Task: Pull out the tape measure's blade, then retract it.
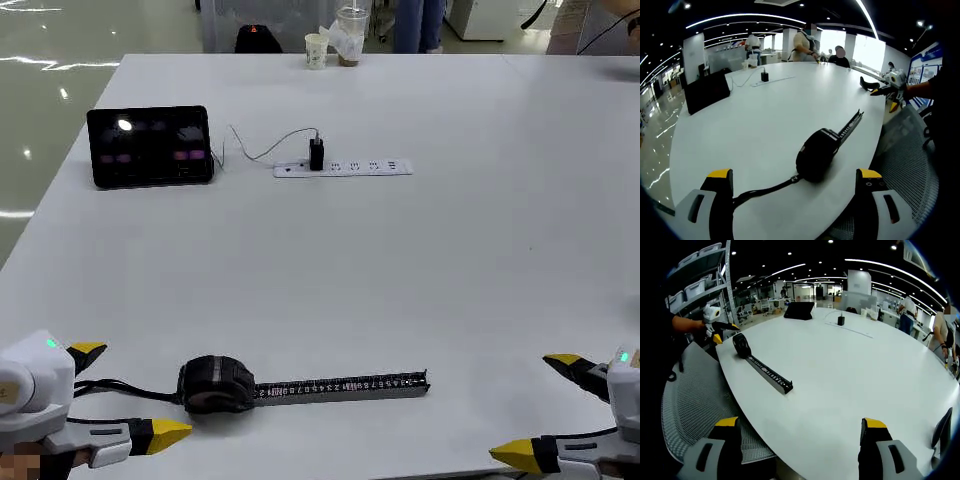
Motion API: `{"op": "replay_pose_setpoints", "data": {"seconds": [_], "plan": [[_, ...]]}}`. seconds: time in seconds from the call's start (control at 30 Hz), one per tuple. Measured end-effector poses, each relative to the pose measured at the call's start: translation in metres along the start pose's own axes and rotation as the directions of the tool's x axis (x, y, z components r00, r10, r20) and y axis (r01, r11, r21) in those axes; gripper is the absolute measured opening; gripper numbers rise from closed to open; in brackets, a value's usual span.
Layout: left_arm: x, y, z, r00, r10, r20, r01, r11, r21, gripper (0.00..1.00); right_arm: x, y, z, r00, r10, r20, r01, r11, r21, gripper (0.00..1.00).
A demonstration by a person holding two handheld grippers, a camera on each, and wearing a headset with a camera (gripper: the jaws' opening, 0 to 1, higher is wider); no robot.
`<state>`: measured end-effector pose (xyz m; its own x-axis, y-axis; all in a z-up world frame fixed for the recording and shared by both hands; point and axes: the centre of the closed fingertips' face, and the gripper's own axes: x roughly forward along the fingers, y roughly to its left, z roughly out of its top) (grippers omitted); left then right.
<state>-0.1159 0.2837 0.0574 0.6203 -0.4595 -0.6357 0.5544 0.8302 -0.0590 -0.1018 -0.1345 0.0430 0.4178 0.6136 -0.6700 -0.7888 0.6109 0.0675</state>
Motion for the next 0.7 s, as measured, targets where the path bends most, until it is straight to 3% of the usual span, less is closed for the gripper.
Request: {"op": "replay_pose_setpoints", "data": {"seconds": [0.43,0.7], "plan": [[-0.0020,-0.0014,-0.0056,1.0000,-0.006,-0.008,0.006,1.000,0.001,0.99,-0.0013,0.0025,-0.0007,0.9998,0.016,-0.012,-0.016,1.000,-0.004,0.99],[0.0046,-0.0060,-0.0002,1.0000,-0.002,0.000,0.002,1.000,-0.015,0.99,0.0021,-0.0017,-0.0030,0.9989,0.018,-0.044,-0.019,0.999,-0.027,0.99]]}}
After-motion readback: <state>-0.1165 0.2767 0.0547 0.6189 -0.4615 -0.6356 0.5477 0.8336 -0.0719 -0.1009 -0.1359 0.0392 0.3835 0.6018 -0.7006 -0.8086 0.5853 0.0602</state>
